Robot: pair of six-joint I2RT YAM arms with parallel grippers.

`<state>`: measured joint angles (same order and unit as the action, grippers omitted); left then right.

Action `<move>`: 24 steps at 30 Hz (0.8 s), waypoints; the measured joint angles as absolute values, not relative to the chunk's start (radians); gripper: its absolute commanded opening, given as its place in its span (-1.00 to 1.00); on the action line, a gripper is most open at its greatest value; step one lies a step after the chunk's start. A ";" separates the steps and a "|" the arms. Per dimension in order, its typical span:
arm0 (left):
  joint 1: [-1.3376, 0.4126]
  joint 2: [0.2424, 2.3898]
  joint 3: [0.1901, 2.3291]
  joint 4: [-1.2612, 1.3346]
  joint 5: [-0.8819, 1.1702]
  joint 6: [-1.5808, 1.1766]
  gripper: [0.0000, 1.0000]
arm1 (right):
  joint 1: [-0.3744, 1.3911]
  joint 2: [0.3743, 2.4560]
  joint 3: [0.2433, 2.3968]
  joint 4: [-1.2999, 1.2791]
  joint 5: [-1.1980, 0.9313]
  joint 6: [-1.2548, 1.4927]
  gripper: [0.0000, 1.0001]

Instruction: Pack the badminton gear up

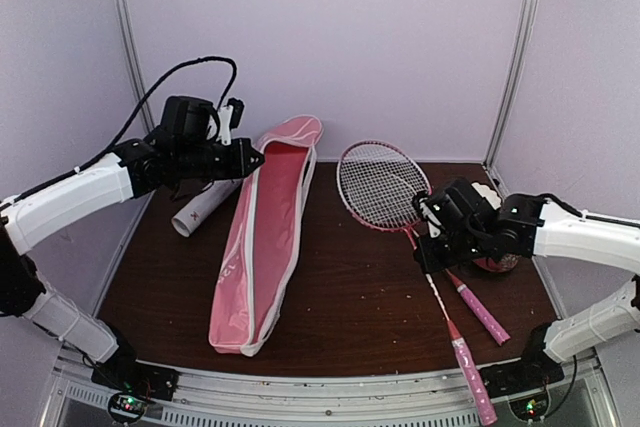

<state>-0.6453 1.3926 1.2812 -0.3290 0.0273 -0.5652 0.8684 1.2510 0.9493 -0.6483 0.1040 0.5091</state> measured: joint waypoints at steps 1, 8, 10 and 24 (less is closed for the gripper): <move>-0.654 1.408 1.281 -0.323 0.023 -0.572 -1.00 | 0.875 1.228 0.937 -0.659 0.110 0.509 -1.00; -0.725 1.542 1.281 -0.284 -0.011 -0.630 -1.00 | 0.986 1.187 0.926 -0.723 0.118 0.505 -1.00; -0.743 1.577 1.281 -0.279 -0.012 -0.643 -1.00 | 1.011 1.189 0.922 -0.735 0.109 0.507 -1.00; -0.817 1.664 1.262 -0.160 0.004 -0.710 -1.00 | 1.097 1.396 0.873 -0.664 0.041 0.558 -1.00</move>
<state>-0.8169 1.6642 1.2621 -0.1596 0.0036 -0.7105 1.0969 1.3964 0.8726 -0.6643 0.0410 0.5575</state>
